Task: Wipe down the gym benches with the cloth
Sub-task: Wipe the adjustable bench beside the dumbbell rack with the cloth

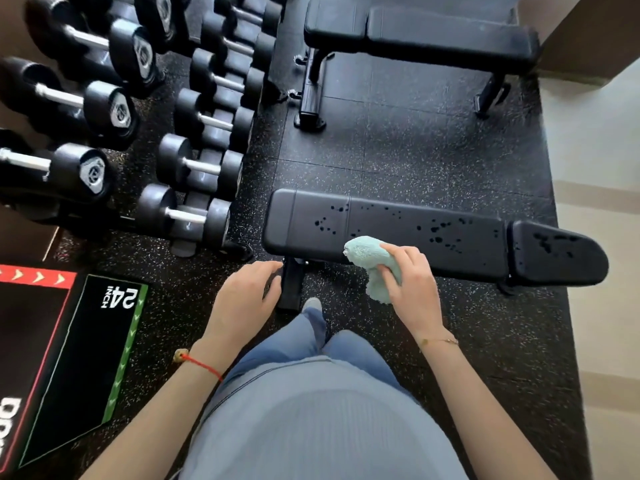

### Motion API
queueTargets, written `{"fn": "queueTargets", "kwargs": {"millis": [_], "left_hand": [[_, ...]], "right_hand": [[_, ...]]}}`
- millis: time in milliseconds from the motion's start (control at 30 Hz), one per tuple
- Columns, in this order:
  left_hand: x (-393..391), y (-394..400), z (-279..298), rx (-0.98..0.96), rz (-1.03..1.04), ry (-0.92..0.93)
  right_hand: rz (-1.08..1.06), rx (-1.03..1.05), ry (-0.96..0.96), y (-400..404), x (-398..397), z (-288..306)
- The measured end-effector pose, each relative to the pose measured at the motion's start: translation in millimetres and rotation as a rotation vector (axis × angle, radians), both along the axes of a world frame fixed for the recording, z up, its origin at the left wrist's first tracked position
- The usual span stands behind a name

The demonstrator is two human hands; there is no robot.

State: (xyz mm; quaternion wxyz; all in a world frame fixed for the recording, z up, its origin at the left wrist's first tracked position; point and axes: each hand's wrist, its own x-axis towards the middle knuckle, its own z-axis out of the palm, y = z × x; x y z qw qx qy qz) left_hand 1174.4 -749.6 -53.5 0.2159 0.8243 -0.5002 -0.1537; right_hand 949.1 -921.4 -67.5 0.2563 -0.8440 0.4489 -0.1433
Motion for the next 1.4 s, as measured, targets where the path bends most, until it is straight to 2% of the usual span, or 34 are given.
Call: {"fn": "queueTargets", "kwargs": {"millis": [333, 533, 700, 867, 1133, 1300, 1400], "left_hand": [[24.7, -89.5, -12.4, 0.029, -0.003, -0.014], [34.6, -138.0, -54.7, 0.052, 0.085, 0.0], [51.1, -173.0, -124.7, 0.062, 0.083, -0.034], [68.2, -196.3, -218.4, 0.08, 0.054, -0.067], [98.4, -196.5, -377.4, 0.026, 0.012, -0.205], [115.2, -187.9, -448.0, -0.061, -0.006, -0.315], [120.2, -181.7, -473.0, -0.108, -0.006, -0.345]], "right_hand": [[0.077, 0.035, 0.052, -95.0, 36.7, -23.7], [0.147, 0.068, 0.067, -154.5, 56.9, -69.6], [0.206, 0.062, 0.09, -197.2, 82.4, -140.9], [0.241, 0.071, 0.098, -218.3, 113.3, -231.2], [0.336, -0.003, -0.009, -220.9, 165.2, -371.1], [0.427, 0.017, -0.099, -202.8, 166.7, -428.4], [0.475, -0.065, -0.142, -190.3, 156.0, -446.0]]}}
